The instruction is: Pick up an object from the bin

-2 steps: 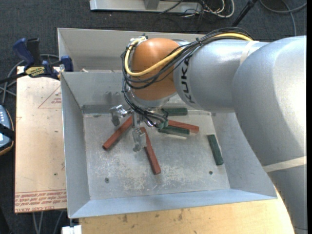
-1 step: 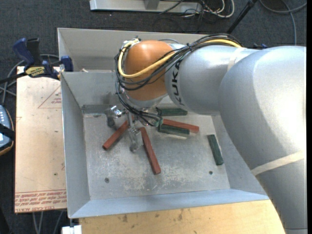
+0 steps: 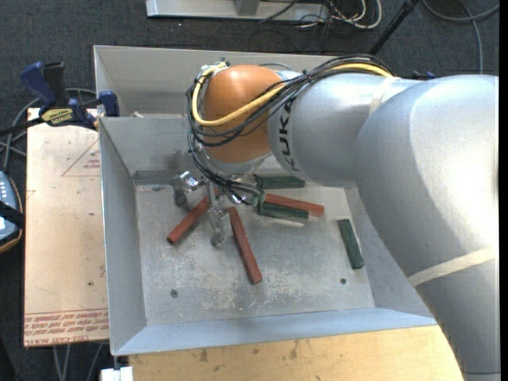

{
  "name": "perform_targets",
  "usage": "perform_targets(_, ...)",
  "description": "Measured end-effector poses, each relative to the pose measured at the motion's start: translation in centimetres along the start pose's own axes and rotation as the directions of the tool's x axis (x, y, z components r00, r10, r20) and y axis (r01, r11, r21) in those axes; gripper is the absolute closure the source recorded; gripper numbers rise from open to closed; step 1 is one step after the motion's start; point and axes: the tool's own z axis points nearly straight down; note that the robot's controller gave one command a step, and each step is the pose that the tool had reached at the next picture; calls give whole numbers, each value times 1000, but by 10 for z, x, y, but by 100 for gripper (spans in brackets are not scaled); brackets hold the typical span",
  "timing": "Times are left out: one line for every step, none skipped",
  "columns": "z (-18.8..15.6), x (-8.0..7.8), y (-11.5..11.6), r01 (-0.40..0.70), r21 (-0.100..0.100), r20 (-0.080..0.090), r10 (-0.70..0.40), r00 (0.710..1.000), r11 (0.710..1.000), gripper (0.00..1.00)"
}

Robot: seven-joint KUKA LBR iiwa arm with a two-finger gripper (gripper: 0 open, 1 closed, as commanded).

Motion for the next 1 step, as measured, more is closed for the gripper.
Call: perform_targets(-1, 0, 0, 0, 0, 0, 0, 1000, 1000, 100)
